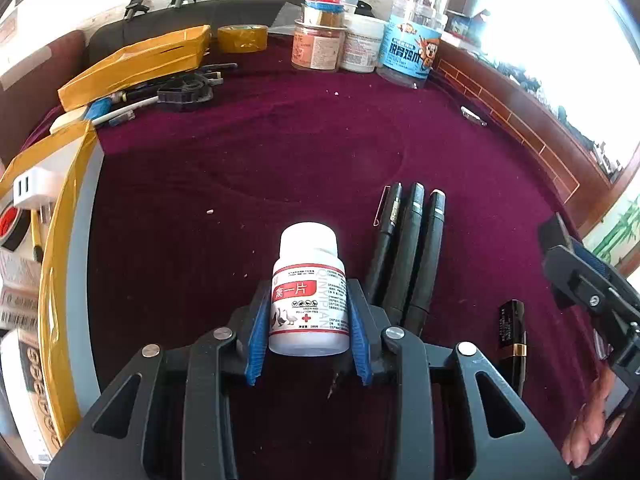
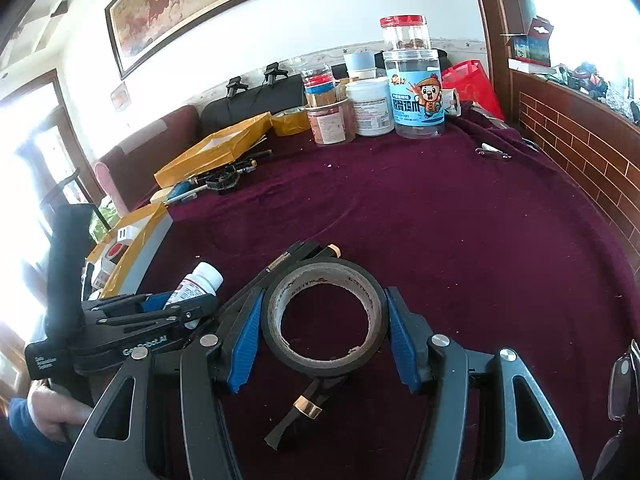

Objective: Organize rigid objects
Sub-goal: 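Carry bottle and tape roll into the white tray and open both grippers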

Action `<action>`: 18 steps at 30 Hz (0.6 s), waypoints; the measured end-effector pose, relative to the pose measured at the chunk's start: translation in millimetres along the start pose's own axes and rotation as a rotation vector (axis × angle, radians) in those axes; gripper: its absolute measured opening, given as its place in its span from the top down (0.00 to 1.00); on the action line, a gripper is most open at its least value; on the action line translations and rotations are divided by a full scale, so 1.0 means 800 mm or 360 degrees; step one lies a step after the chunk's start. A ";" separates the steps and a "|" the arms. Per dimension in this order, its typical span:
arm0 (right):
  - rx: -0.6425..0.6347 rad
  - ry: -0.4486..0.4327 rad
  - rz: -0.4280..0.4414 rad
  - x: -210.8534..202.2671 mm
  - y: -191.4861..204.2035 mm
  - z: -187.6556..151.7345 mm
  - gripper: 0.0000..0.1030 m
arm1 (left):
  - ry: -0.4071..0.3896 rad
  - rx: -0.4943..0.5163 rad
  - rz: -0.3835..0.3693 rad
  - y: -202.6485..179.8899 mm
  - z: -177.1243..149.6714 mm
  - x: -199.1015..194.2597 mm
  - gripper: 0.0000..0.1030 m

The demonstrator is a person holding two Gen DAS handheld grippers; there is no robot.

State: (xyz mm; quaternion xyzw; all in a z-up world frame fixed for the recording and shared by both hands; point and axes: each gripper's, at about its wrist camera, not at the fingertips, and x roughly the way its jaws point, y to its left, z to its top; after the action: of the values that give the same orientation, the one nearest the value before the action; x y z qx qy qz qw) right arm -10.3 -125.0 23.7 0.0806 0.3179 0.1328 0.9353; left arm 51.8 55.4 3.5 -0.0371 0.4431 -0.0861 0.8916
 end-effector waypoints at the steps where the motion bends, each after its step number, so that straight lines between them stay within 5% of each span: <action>1: -0.0004 0.0001 0.0002 0.000 0.001 0.000 0.49 | -0.0018 -0.0008 -0.0012 0.001 -0.001 -0.005 0.69; 8: -0.0022 0.0013 0.0030 0.001 0.017 0.001 0.49 | -0.0239 -0.0026 -0.0030 0.009 0.003 -0.066 0.68; 18: -0.0263 0.0025 0.0206 -0.005 0.116 0.010 0.49 | -0.0480 -0.0175 -0.0058 0.083 0.004 -0.161 0.68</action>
State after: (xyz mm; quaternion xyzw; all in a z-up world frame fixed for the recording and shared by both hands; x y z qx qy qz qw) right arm -27.1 -38.3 53.9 0.0224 0.3072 0.2192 0.9258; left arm -14.3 144.7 97.0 -0.1063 0.3073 -0.0713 0.9429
